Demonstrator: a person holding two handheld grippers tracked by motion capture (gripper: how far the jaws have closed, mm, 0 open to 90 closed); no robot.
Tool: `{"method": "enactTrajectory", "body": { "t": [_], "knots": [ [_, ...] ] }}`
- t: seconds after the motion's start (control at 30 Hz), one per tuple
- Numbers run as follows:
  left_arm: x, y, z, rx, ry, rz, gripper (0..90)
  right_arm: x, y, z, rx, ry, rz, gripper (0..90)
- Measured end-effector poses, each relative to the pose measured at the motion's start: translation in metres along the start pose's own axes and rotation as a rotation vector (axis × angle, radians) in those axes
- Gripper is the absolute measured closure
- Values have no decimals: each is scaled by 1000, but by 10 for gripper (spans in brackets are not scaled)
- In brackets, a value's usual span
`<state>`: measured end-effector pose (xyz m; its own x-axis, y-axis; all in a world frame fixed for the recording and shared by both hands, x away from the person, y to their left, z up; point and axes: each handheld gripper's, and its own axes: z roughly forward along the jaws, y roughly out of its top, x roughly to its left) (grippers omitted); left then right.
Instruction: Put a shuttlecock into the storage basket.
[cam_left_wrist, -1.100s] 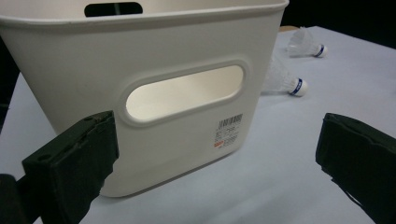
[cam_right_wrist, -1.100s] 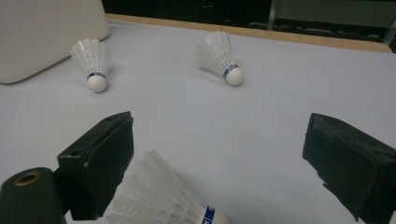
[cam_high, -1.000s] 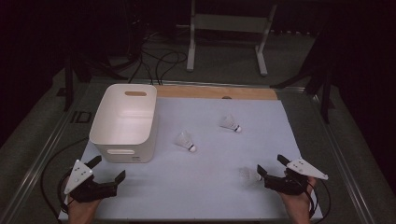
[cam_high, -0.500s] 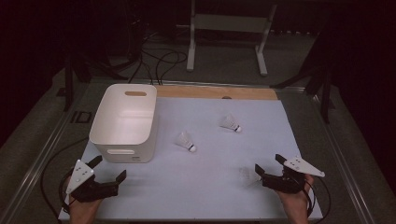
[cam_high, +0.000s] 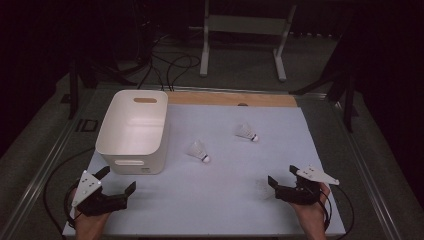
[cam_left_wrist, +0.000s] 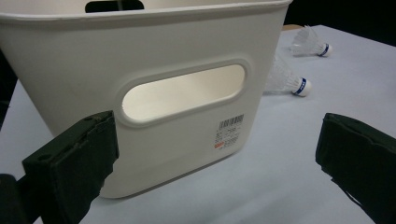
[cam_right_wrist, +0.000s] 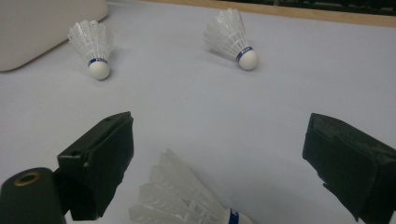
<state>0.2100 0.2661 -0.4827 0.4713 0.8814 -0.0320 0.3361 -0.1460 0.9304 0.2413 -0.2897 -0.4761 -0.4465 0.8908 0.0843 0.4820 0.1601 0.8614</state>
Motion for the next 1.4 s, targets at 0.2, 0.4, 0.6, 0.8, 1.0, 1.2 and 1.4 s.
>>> {"method": "enactTrajectory", "body": {
  "t": [0.2, 0.4, 0.6, 0.8, 1.0, 1.2, 1.4],
  "knots": [
    [-1, 0, 1, 5, 5, 4, 0, 5, 0, 4, 30, -10, -14, 88],
    [-2, 1, 0, -2, 5, 0, 0, 10, 0, 8, 47, -16, -36, 88],
    [-3, 1, 1, 0, 8, -1, 0, 15, -1, 14, 79, -22, -55, 88],
    [-3, 1, 1, -1, 9, -2, 0, 19, -2, 19, 116, -41, -82, 89],
    [-3, 1, 1, -1, 8, -1, 0, 19, -5, 23, 153, -45, -85, 129],
    [-4, 1, 1, 0, 8, -1, 0, 22, -7, 26, 191, -49, -113, 150],
    [-4, 1, 1, 3, 9, 1, 0, 25, -7, 28, 217, -74, -142, 173]
  ]
}}
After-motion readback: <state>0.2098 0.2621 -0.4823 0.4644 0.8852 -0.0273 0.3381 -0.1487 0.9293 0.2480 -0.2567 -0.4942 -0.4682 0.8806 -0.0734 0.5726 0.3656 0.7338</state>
